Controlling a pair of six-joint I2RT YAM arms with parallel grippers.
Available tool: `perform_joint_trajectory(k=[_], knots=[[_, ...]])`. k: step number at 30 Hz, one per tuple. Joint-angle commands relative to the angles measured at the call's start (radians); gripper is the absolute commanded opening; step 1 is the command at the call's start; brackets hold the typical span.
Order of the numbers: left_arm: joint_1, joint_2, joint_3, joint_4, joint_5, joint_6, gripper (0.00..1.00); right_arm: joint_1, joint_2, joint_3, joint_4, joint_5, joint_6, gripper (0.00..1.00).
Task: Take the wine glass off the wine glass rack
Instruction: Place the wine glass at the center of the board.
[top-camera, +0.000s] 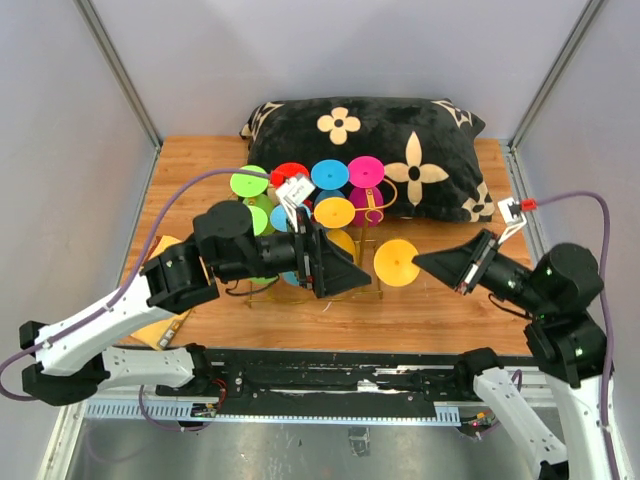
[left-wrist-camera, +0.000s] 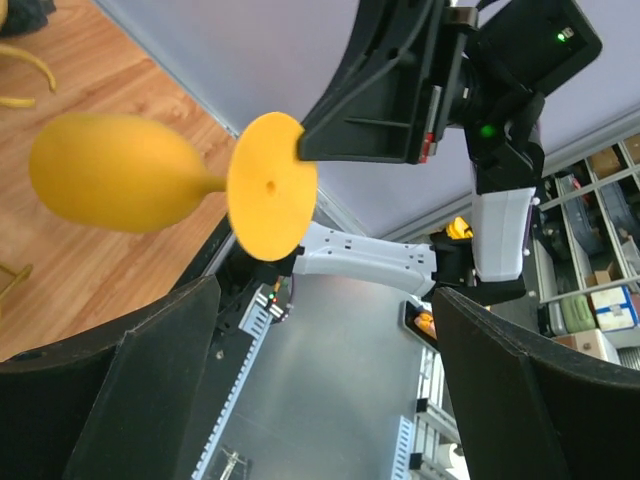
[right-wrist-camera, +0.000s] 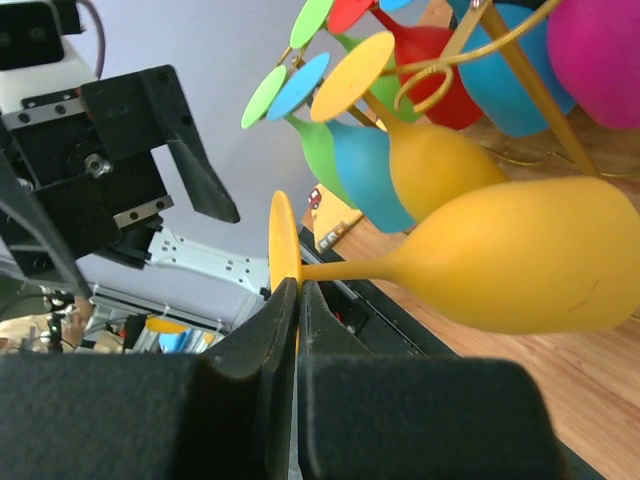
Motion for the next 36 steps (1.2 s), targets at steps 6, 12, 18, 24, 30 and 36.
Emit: perform_joint_trajectory(k=[6, 12, 18, 24, 30, 36], knots=[[-0.184, -0.11, -0.308, 0.332, -0.211, -0.092, 1.0, 0.008, -0.246, -0.175, 0.055, 0.102, -0.08, 0.01], [-0.288, -0.092, -0.413, 0.474, -0.323, -0.087, 1.0, 0.008, -0.297, -0.183, 0.073, 0.081, -0.076, 0.01], [-0.334, -0.078, -0.512, 0.642, -0.39, -0.081, 0.99, 0.008, -0.32, -0.179, 0.092, 0.019, -0.075, 0.01], [-0.334, -0.059, -0.552, 0.74, -0.416, -0.079, 0.87, 0.008, -0.341, -0.18, 0.072, -0.038, -0.067, 0.01], [-0.334, -0.017, -0.551, 0.779, -0.376, -0.075, 0.66, 0.008, -0.337, -0.172, 0.092, -0.079, -0.029, 0.01], [-0.334, 0.023, -0.532, 0.788, -0.326, -0.068, 0.59, 0.008, -0.331, -0.162, 0.108, -0.103, -0.023, 0.01]])
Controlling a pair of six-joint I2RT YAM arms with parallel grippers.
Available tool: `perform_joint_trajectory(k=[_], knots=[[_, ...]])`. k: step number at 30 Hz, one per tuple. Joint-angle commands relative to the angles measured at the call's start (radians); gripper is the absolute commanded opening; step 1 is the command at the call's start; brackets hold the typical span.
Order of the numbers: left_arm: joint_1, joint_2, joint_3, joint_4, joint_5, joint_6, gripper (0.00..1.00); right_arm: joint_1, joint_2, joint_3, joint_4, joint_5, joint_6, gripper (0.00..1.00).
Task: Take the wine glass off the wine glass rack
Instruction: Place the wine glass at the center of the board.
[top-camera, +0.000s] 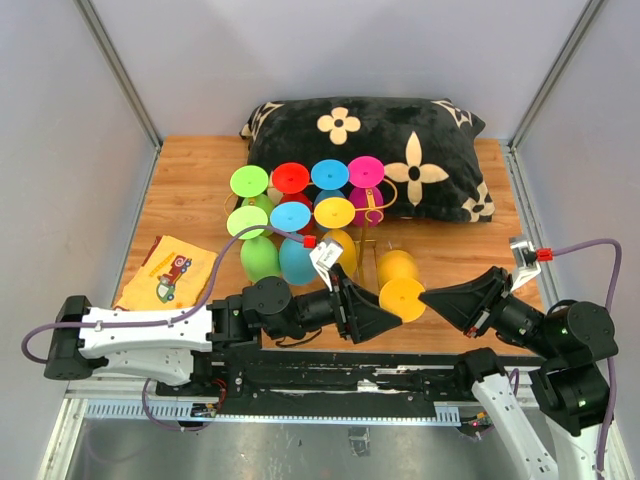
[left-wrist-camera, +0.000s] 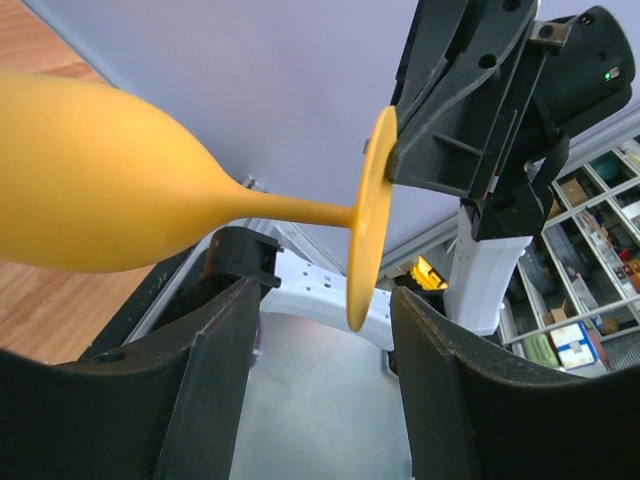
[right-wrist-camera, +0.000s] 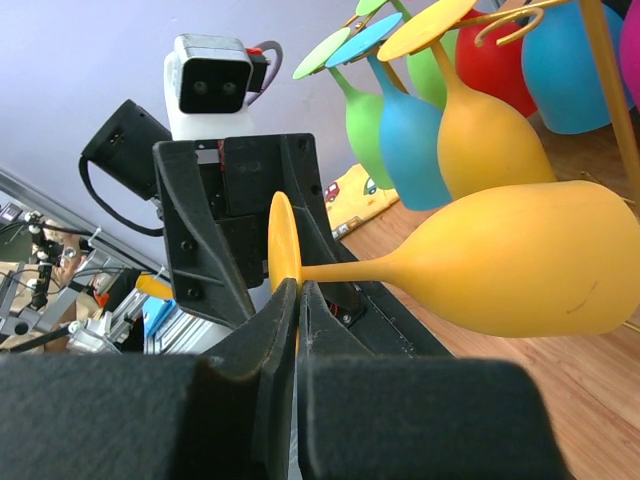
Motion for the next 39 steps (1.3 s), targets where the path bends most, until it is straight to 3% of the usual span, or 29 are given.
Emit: perform_joint_trajectory(k=[1, 11, 20, 22, 25, 26, 29, 30, 32, 39], knots=[[-0.008, 0.024, 0.019, 0.052, 0.034, 0.012, 0.58, 0.009, -0.002, 0.024, 0.05, -0.039, 0.012, 0.01], [-0.008, 0.014, 0.014, 0.073, 0.012, 0.006, 0.51, 0.008, -0.003, 0.02, 0.058, -0.06, 0.007, 0.01], [-0.008, 0.02, 0.013, 0.103, 0.042, 0.007, 0.39, 0.008, -0.003, 0.019, 0.061, -0.079, 0.002, 0.01], [-0.008, 0.024, 0.015, 0.109, 0.056, 0.013, 0.31, 0.009, -0.002, 0.025, 0.047, -0.081, -0.013, 0.01], [-0.008, 0.033, 0.022, 0.097, 0.085, 0.026, 0.08, 0.009, 0.001, 0.051, 0.0, -0.054, -0.057, 0.01], [-0.008, 0.034, 0.025, 0.086, 0.087, 0.032, 0.02, 0.009, 0.004, 0.065, -0.019, -0.041, -0.082, 0.05], [-0.008, 0.028, 0.019, 0.063, 0.116, 0.076, 0.0, 0.008, 0.032, 0.15, -0.124, 0.037, -0.186, 0.35], [-0.008, 0.024, 0.015, 0.055, 0.134, 0.098, 0.0, 0.008, 0.05, 0.183, -0.176, 0.077, -0.232, 0.4], [-0.008, 0.016, 0.007, 0.033, 0.175, 0.149, 0.0, 0.008, 0.092, 0.254, -0.278, 0.172, -0.325, 0.48], [-0.008, 0.005, -0.085, -0.038, 0.324, 0.358, 0.01, 0.009, 0.3, 0.41, -0.597, 0.598, -0.476, 0.59]])
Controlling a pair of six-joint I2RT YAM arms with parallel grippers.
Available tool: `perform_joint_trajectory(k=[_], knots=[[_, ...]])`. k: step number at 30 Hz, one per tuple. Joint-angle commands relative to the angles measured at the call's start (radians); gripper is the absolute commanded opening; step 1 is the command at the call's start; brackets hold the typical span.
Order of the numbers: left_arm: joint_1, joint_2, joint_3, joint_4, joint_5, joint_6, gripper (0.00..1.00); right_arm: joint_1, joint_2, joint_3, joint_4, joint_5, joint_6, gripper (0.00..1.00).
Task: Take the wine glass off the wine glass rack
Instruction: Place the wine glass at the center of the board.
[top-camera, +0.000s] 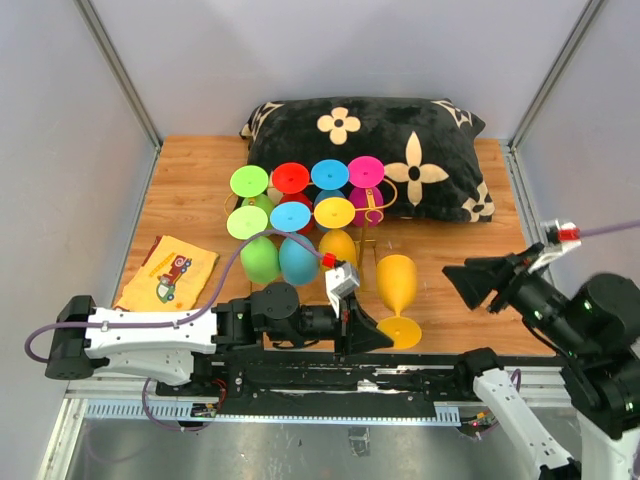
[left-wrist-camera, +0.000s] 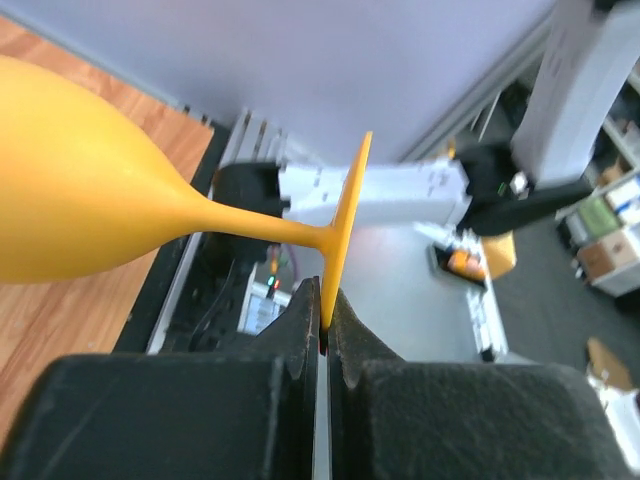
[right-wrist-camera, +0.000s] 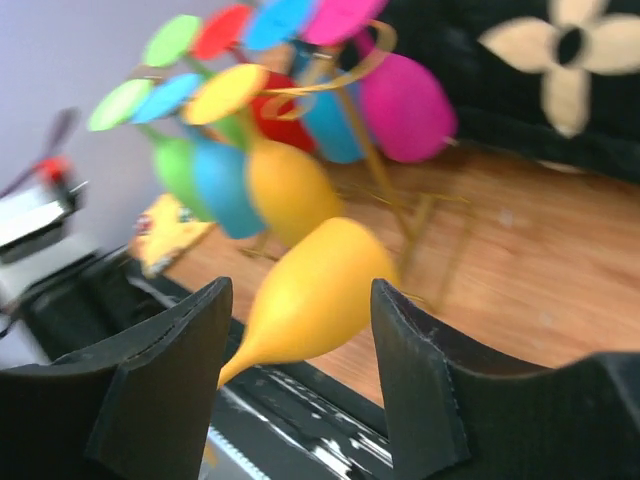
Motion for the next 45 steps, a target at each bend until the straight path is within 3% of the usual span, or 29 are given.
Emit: perform_joint_trajectory(k=[1, 4, 8, 14, 20, 22, 35, 42, 45], knots=[[-0.007, -0.019, -0.071, -0.038, 0.126, 0.172, 0.01, 0.009, 0.138, 0.032, -0.245, 0.303, -0.138, 0.62], [-0.007, -0.046, -0.136, -0.018, 0.203, 0.267, 0.01, 0.008, 0.213, 0.015, -0.256, 0.243, -0.158, 0.64], [-0.007, -0.098, -0.224, -0.015, 0.353, 0.506, 0.01, 0.009, 0.261, -0.033, -0.198, -0.046, -0.167, 0.76], [-0.007, -0.201, -0.3, -0.089, 0.435, 0.766, 0.0, 0.007, 0.285, -0.165, -0.099, -0.392, -0.096, 0.82], [-0.007, -0.277, -0.332, -0.099, 0.374, 0.806, 0.01, 0.008, 0.248, -0.269, -0.006, -0.636, -0.038, 0.82], [-0.007, -0.281, -0.331, -0.099, 0.367, 0.806, 0.0, 0.009, 0.232, -0.316, 0.072, -0.734, 0.024, 0.77], [-0.007, -0.269, -0.275, -0.185, 0.328, 0.852, 0.01, 0.027, 0.233, -0.372, 0.114, -0.861, 0.038, 0.51], [-0.007, -0.241, -0.24, -0.202, 0.304, 0.874, 0.01, 0.099, 0.249, -0.38, 0.107, -0.855, 0.007, 0.5], [-0.007, -0.229, -0.229, -0.218, 0.299, 0.88, 0.01, 0.116, 0.258, -0.386, 0.107, -0.839, 0.002, 0.4]])
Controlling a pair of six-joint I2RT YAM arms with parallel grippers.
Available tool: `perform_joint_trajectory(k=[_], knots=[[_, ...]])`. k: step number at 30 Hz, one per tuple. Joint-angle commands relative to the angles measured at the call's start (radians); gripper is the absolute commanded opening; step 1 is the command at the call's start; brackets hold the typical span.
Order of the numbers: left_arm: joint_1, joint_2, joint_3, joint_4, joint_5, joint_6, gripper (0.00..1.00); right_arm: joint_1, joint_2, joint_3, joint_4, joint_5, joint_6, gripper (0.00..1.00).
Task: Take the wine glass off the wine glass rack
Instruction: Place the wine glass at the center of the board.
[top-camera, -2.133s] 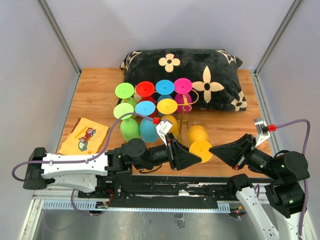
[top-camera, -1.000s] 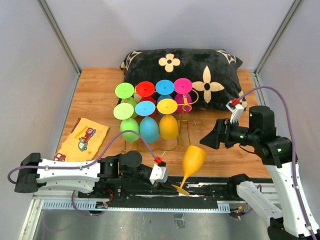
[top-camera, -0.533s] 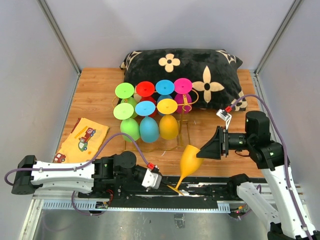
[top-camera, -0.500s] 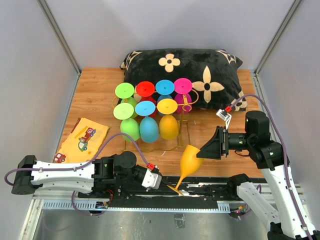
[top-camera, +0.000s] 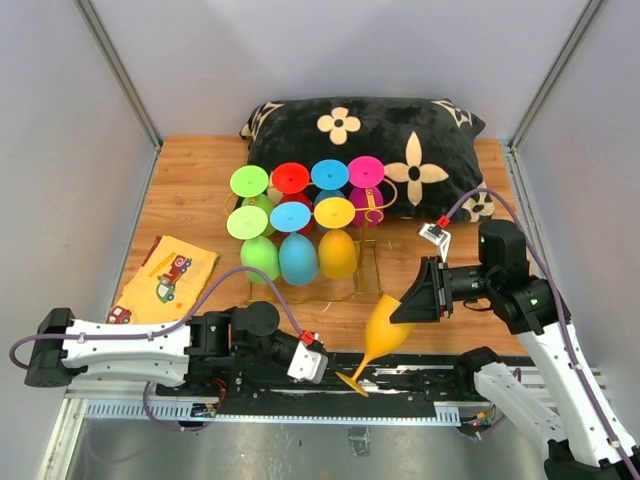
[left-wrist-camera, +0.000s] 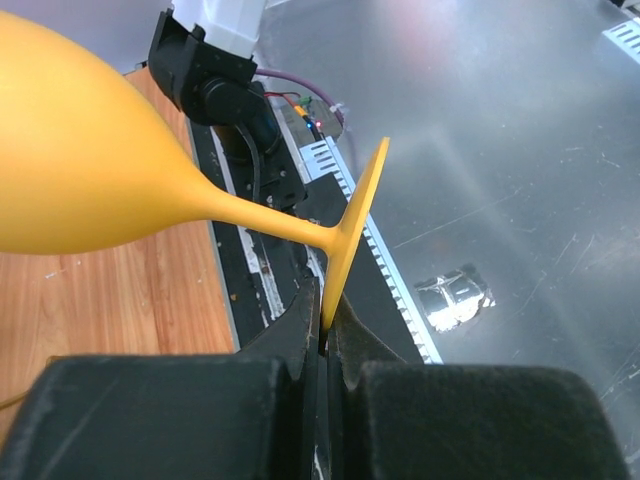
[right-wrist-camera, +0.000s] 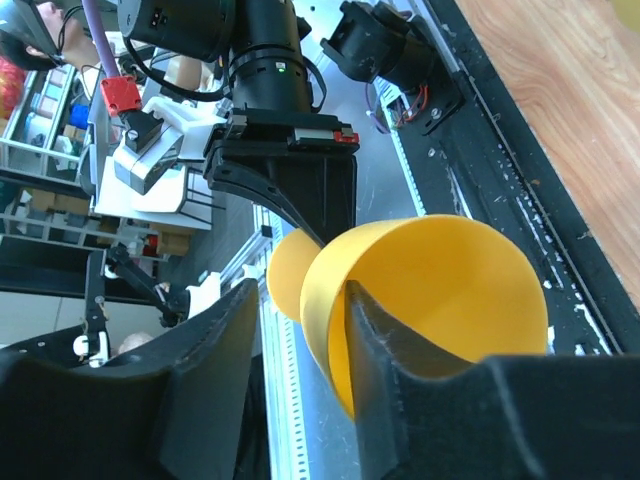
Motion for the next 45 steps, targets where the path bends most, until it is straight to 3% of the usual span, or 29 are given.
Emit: perform_joint_trajectory(k=[1, 7, 10, 17, 24, 30, 32, 36, 45], knots=[[0.0, 0.013, 0.05, 0.002, -0.064, 0.022, 0.01, 0.038, 0.007, -0.016, -0.006, -0.031, -0.014, 0.35], [0.0, 0.016, 0.052, 0.0, -0.077, 0.017, 0.0, 0.039, 0.011, -0.013, 0.001, 0.01, -0.03, 0.08], [0.0, 0.022, 0.052, 0.006, -0.092, 0.014, 0.02, 0.04, 0.005, -0.004, -0.005, 0.037, -0.044, 0.01], [0.0, 0.035, 0.023, 0.107, -0.125, -0.05, 0.54, 0.04, -0.008, 0.073, -0.124, 0.219, -0.136, 0.01], [0.0, 0.064, 0.017, 0.165, -0.145, -0.203, 0.98, 0.04, 0.005, 0.222, -0.366, 0.703, -0.263, 0.01], [0.0, 0.105, 0.032, 0.236, -0.231, -0.393, 1.0, 0.039, -0.01, 0.223, -0.391, 1.243, -0.248, 0.01], [0.0, 0.126, 0.061, 0.22, -0.278, -0.448, 1.0, 0.04, -0.003, 0.203, -0.361, 1.344, -0.245, 0.01], [0.0, 0.153, 0.114, 0.167, -0.393, -0.523, 1.0, 0.039, 0.002, 0.136, -0.221, 1.399, -0.233, 0.01], [0.0, 0.121, 0.116, 0.16, -0.471, -0.705, 1.0, 0.038, 0.086, 0.007, 0.076, 1.393, -0.211, 0.01]])
